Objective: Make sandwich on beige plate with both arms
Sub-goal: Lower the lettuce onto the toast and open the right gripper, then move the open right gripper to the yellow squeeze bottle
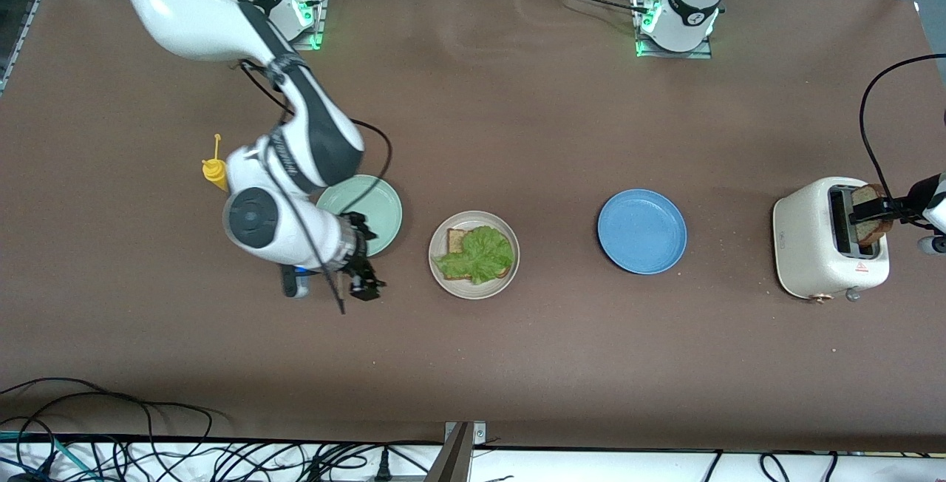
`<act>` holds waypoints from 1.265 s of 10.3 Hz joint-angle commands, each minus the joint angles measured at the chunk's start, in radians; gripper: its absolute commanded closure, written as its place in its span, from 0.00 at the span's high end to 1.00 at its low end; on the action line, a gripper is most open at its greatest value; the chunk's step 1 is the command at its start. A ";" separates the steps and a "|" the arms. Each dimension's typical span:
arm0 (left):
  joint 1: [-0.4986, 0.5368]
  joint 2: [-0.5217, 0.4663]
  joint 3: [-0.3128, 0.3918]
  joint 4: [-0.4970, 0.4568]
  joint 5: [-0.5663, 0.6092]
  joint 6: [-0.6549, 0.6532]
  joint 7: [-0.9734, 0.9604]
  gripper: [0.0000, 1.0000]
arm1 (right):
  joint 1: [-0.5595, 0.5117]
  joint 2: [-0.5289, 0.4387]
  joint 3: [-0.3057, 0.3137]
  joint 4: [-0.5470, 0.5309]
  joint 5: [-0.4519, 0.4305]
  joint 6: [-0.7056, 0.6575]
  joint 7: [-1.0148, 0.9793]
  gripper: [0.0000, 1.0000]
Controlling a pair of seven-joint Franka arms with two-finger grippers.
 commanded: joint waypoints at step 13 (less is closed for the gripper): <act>-0.005 -0.021 0.002 -0.015 -0.011 0.001 0.004 1.00 | -0.335 -0.464 -0.260 -0.485 0.047 -0.252 -2.075 1.00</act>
